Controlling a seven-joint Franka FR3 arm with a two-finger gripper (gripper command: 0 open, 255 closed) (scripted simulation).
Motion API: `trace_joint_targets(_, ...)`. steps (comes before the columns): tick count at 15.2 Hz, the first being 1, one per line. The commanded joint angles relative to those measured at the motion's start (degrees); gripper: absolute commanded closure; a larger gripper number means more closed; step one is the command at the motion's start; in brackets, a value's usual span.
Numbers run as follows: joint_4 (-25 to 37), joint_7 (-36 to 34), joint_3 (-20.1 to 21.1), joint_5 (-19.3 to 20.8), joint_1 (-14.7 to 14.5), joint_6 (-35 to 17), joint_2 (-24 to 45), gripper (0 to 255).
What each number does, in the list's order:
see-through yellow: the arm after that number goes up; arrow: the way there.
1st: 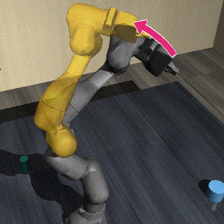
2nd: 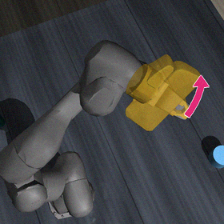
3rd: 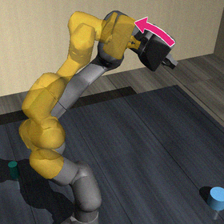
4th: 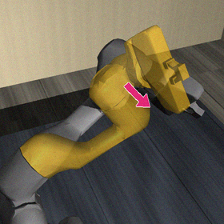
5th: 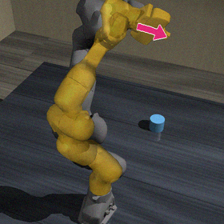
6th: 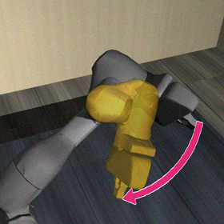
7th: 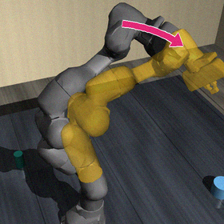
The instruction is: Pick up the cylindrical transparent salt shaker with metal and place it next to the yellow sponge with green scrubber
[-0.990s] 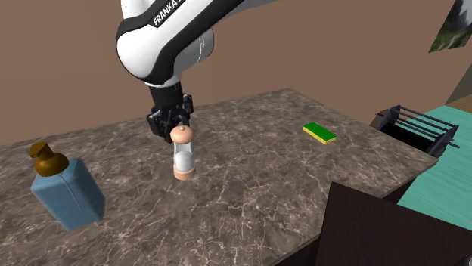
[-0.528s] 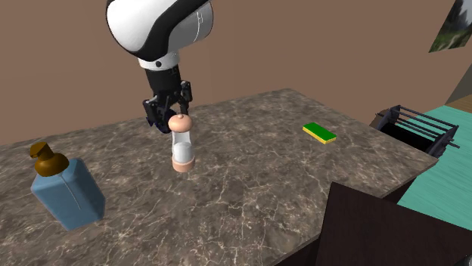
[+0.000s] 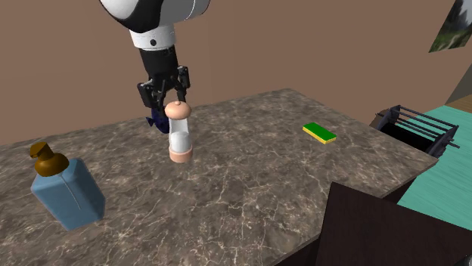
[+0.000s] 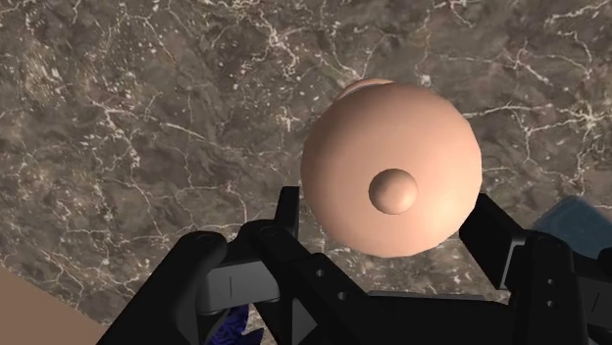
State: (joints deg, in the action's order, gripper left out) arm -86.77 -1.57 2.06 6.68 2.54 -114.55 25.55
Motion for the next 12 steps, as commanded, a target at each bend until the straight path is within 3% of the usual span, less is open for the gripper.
trace_joint_targets(1, 0.92, 0.19, 0.01, -0.07, 0.03, 1.35, -0.43, 255)
trace_joint_targets(12, 7.80, 0.93, 0.10, -0.38, -0.07, 9.26, -1.49, 255)
